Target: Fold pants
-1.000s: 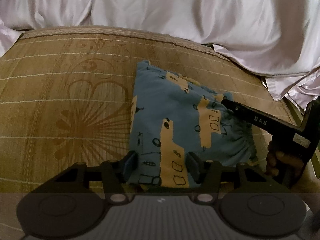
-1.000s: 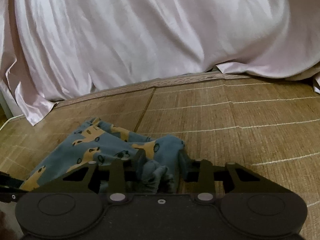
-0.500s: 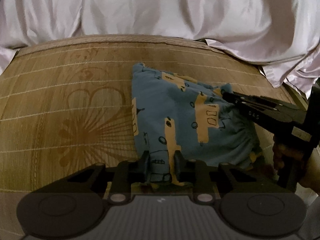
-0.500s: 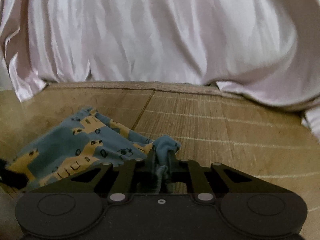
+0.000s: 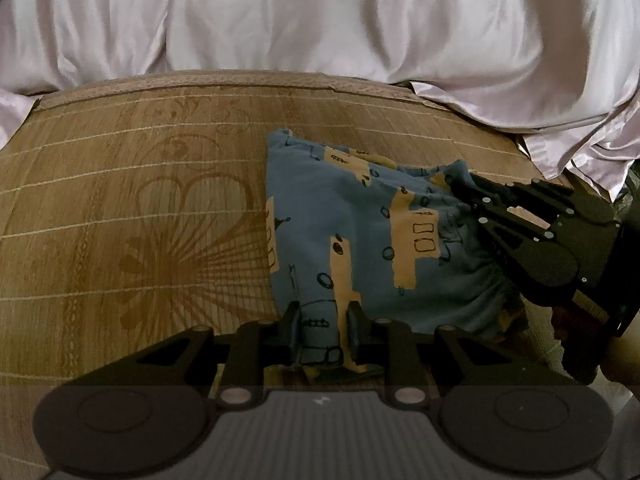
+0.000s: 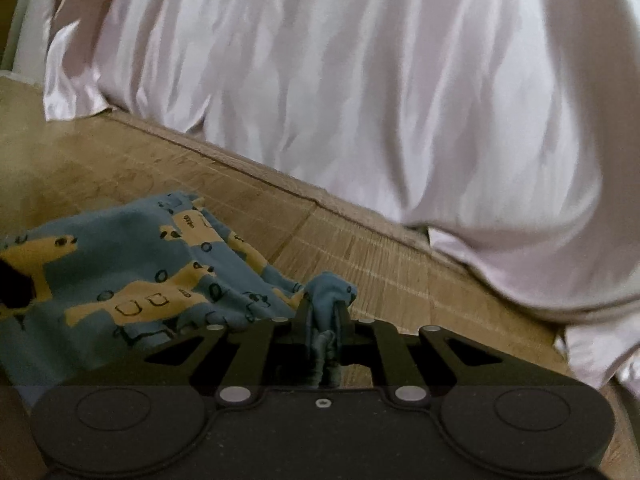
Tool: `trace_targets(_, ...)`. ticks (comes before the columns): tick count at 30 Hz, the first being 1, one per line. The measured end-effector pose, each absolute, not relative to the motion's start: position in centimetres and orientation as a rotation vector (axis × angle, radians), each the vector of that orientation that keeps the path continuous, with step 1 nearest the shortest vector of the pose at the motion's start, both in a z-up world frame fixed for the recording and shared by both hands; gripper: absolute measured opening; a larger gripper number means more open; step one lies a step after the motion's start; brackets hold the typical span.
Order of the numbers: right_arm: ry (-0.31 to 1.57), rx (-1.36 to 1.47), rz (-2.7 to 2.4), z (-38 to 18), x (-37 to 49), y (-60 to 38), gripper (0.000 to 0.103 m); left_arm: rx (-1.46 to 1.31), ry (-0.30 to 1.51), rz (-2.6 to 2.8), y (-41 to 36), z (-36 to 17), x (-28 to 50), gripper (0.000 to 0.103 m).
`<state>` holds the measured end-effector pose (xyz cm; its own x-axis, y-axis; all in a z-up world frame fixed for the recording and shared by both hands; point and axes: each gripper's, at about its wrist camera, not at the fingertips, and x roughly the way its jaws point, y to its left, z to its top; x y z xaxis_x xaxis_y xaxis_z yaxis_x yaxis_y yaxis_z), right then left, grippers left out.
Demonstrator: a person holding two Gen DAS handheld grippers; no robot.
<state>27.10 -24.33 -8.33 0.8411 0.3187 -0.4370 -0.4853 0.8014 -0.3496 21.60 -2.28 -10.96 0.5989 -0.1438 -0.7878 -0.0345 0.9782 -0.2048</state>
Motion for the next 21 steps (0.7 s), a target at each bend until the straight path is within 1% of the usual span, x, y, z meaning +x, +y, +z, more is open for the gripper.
trace_targets(12,0.185,-0.613,0.415,-7.6,25.7,-23.4,0.009,-0.169,0.876,-0.069,-2.7,-9.9,21.6,0.023)
trace_targets(17,0.093,-0.658,0.39,-7.0,26.8,-23.7,0.009,-0.16,0.858,-0.074,-2.9,-8.4,23.9,0.023)
trace_targets(21,0.0,-0.679,0.363,-6.0,29.9,-23.1,0.009,-0.102,0.81,-0.064,-3.5,-6.7,26.8,0.023)
